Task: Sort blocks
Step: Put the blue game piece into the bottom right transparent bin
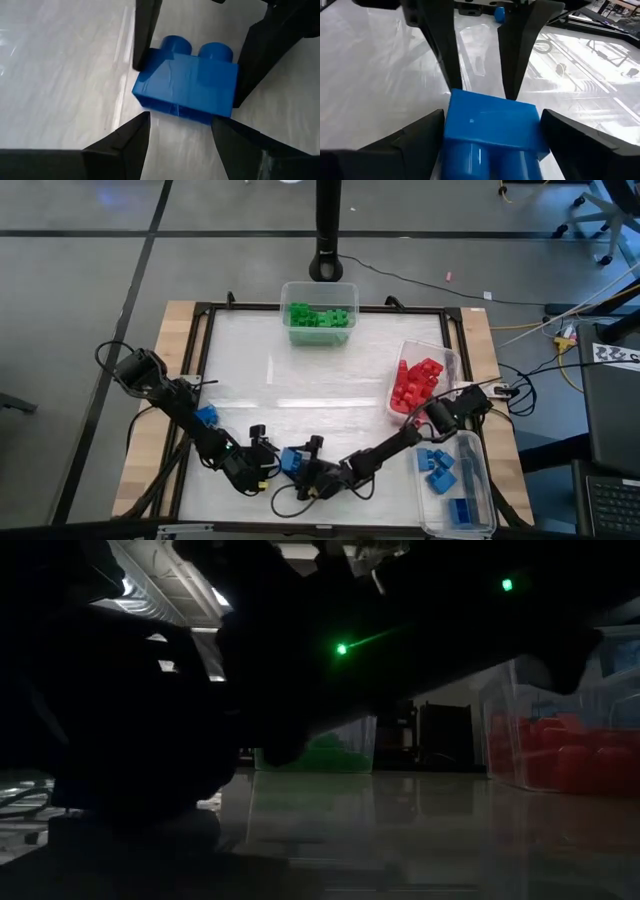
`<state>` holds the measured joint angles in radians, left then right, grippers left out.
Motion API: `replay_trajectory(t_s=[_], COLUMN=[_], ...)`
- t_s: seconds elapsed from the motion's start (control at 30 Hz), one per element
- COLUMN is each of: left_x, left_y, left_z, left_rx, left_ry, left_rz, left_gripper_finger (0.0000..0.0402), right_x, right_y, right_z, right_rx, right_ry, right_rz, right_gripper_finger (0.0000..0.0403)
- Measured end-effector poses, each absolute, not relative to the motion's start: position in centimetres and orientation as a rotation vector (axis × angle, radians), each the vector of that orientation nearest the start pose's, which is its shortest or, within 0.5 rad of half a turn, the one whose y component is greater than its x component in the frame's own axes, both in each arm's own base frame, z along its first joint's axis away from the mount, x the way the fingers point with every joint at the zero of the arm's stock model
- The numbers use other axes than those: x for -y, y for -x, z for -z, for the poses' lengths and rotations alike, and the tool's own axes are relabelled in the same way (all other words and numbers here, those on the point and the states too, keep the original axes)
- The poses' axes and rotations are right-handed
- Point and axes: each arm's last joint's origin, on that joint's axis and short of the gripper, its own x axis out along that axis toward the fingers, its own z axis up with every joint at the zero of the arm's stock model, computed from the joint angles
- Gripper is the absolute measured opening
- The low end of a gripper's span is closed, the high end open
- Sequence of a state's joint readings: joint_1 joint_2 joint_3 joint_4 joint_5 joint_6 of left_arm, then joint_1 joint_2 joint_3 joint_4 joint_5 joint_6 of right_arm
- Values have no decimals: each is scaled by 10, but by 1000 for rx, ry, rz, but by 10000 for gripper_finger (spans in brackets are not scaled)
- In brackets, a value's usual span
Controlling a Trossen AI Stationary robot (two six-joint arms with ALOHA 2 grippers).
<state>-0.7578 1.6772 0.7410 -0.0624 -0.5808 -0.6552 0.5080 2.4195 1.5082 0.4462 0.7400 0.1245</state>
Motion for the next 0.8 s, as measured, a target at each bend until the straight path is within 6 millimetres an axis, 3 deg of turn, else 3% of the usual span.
replay_trajectory(t_s=[0.27,0.8], left_x=[189,189], left_y=[-222,-223], left_z=[-127,-125], left_rx=[-782,-781], left_ry=[0,1], left_rz=[-96,-100], left_gripper_finger=[202,202], right_x=[-212,-212], right_y=[-447,-448], right_z=[-78,-78], right_rx=[-434,-416], right_ry=[157,184], right_rz=[202,174], right_gripper_finger=[331,331])
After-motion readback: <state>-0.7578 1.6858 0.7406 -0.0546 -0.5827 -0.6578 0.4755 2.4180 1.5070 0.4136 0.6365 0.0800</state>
